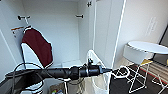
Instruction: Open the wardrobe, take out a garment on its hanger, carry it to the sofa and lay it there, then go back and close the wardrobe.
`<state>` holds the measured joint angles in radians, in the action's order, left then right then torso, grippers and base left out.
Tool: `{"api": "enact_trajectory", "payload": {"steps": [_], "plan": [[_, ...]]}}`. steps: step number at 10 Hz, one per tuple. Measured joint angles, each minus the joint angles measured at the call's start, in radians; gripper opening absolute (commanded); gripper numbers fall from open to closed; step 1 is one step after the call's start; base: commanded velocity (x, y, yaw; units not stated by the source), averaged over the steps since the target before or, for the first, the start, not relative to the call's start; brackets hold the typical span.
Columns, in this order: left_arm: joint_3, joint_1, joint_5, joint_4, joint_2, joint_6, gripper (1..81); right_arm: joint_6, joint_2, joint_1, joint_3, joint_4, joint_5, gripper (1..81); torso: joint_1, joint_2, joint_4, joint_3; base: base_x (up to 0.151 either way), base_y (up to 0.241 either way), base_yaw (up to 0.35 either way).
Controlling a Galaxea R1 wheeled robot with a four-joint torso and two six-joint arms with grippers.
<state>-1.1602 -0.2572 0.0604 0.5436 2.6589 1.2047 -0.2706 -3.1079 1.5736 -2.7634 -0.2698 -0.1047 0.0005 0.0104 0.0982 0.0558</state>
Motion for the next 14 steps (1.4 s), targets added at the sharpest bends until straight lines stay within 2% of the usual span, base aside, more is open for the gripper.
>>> {"api": "enact_trajectory", "payload": {"steps": [14], "plan": [[0.055, 0.000, 0.001, 0.036, -0.046, -0.001, 1.0, 0.000, 0.000, 0.003, 0.000, 0.000, 0.000, 81.1, 0.000, 0.000, 0.000, 0.000, 0.000, 0.000, -0.247]]}}
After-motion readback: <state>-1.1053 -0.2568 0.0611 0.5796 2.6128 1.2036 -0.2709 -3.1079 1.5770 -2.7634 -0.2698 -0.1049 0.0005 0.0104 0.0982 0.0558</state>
